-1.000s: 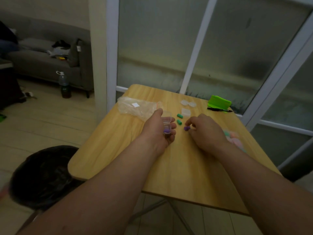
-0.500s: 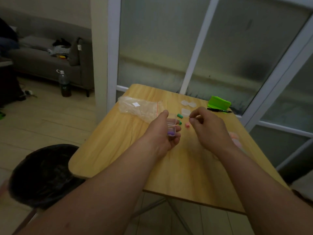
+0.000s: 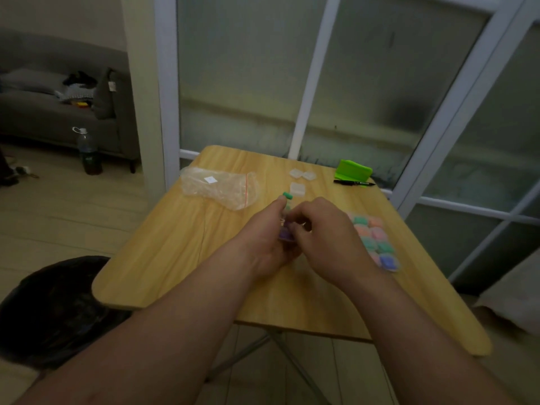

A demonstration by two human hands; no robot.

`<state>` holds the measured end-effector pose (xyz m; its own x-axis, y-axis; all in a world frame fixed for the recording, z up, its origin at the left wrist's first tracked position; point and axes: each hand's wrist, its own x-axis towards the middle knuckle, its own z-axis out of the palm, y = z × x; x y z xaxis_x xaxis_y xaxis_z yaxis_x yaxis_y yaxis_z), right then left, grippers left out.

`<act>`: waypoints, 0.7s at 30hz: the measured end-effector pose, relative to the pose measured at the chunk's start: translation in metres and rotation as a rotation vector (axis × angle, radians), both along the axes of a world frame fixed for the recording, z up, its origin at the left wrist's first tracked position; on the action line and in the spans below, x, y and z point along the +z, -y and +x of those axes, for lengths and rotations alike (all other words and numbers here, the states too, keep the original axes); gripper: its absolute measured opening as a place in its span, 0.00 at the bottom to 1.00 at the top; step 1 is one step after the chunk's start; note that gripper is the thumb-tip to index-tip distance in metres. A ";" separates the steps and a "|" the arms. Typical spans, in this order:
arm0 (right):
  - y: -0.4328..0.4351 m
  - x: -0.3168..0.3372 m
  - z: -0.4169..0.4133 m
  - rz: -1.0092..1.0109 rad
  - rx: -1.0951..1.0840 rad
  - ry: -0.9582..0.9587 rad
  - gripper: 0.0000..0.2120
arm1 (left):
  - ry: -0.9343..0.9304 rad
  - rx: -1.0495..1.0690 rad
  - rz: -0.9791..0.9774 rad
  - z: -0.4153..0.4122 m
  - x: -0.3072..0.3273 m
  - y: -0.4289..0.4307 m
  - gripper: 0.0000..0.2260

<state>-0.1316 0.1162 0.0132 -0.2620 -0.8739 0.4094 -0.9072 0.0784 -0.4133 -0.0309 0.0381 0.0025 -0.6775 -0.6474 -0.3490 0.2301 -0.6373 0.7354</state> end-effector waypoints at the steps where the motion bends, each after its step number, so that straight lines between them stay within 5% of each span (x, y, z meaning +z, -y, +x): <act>1: 0.000 0.000 0.000 0.023 0.003 -0.026 0.10 | 0.000 -0.001 -0.004 -0.001 0.000 -0.001 0.23; 10: 0.001 -0.002 -0.003 0.050 0.017 -0.056 0.14 | -0.040 -0.016 0.012 -0.009 -0.005 0.002 0.25; 15: -0.001 0.001 -0.014 -0.157 -0.060 0.111 0.10 | -0.009 -0.045 -0.006 -0.006 -0.003 0.005 0.20; 21: -0.002 0.000 -0.018 -0.041 -0.063 0.247 0.22 | -0.013 -0.116 -0.017 0.001 0.003 0.002 0.19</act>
<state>-0.1495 0.1179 0.0134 -0.4121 -0.8366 0.3609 -0.7722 0.1106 -0.6257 -0.0303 0.0361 0.0053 -0.7528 -0.5701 -0.3291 0.1654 -0.6477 0.7437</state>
